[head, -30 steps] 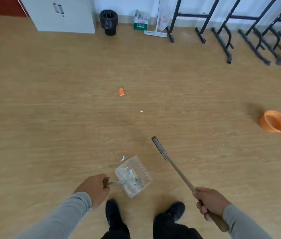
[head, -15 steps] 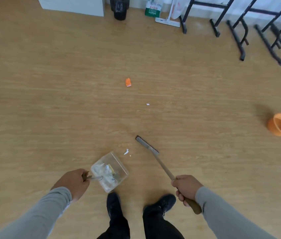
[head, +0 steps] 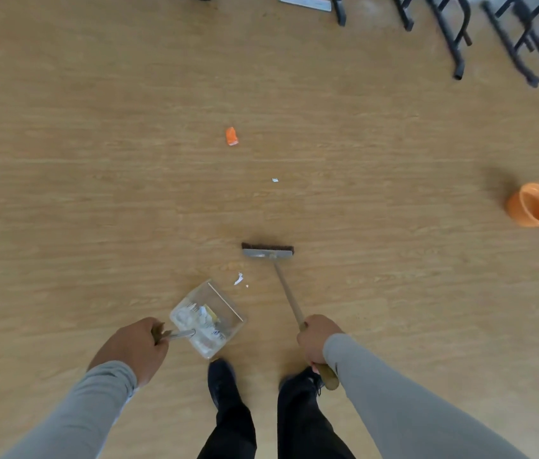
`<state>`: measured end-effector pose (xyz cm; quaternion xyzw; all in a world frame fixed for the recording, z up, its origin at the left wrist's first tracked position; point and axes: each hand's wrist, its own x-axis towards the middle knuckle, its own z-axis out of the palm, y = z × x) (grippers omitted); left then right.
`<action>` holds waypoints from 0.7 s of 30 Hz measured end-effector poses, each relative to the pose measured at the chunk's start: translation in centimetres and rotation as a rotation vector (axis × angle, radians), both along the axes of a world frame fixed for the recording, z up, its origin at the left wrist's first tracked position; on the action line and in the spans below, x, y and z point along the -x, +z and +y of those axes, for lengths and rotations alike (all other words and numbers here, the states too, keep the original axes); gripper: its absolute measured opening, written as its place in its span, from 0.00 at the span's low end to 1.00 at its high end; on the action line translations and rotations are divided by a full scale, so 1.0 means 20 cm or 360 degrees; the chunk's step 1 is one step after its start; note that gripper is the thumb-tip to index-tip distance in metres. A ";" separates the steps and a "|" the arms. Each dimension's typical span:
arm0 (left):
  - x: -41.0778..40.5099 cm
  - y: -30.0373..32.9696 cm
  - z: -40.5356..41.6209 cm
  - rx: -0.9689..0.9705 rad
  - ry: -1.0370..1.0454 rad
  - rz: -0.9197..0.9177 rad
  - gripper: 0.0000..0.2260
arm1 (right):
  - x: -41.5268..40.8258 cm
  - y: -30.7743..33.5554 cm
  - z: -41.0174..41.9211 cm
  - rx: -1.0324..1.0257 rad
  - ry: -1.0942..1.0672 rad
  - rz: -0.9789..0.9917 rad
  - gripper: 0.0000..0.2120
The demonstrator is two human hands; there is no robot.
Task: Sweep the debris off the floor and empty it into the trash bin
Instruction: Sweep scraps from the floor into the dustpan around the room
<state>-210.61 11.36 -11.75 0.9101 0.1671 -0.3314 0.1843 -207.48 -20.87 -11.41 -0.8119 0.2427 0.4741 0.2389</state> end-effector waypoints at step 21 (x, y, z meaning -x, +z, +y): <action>0.02 -0.01 0.03 0.0019 -0.0002 -0.0027 0.07 | 0.12 0.27 -0.24 -0.0083 -0.0179 0.0134 0.11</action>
